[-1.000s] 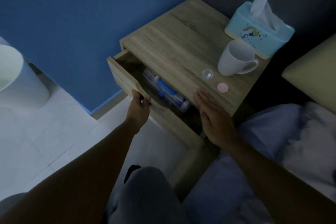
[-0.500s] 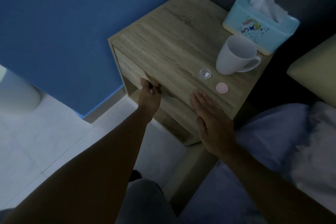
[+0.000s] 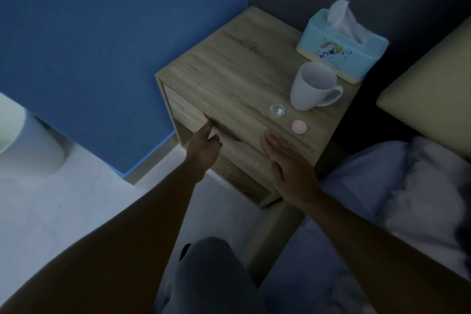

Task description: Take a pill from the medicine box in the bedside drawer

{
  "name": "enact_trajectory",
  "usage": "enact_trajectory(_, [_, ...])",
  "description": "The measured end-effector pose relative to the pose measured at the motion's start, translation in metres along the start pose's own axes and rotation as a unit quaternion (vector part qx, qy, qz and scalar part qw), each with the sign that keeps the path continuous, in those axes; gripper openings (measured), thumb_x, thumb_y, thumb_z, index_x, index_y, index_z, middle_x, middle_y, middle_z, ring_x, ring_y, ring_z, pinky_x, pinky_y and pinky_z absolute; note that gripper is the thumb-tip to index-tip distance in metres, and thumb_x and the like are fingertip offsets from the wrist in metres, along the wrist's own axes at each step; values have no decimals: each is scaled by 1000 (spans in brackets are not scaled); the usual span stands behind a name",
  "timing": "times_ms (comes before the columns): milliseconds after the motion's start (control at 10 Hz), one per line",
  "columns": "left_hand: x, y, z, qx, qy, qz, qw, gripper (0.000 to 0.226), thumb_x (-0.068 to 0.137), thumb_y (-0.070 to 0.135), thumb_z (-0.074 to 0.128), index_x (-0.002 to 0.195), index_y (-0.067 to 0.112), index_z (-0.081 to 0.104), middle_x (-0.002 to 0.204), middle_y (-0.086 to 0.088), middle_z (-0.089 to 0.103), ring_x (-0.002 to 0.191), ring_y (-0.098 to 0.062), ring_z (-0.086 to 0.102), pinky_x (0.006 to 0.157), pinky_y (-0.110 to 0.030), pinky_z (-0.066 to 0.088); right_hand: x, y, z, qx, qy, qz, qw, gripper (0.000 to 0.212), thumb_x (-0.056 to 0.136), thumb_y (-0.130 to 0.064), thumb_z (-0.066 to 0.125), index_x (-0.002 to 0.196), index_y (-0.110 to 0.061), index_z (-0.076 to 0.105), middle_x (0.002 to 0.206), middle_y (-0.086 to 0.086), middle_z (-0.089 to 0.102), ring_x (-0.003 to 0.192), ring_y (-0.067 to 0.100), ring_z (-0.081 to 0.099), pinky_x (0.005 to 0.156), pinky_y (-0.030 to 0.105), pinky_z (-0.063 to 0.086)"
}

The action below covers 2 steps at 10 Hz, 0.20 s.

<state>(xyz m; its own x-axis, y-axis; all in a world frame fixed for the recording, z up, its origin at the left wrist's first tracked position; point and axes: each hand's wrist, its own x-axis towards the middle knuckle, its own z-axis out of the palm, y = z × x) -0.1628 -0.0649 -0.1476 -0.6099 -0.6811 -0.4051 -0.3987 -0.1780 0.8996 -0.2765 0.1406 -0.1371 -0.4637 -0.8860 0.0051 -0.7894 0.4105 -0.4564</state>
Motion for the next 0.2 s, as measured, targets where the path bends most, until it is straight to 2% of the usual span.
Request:
enact_trajectory(100, [-34, 18, -6, 102, -31, 32, 994, 57, 98, 16, 49, 150, 31, 32, 155, 0, 39, 102, 1, 59, 77, -15, 52, 7, -7, -13, 19, -45, 26, 998, 60, 99, -2, 42, 156, -14, 31, 167, 3, 22, 156, 19, 15, 127, 36, 10])
enact_trajectory(200, [-65, 51, -19, 217, -56, 68, 972, 68, 96, 28, 54, 154, 26, 19, 158, -6, 32, 140, -23, 40, 109, -34, 38, 5, -24, -28, 3, -81, 23, 996, 56, 101, -9, 43, 156, -9, 32, 168, 7, 19, 157, 20, 11, 125, 33, 9])
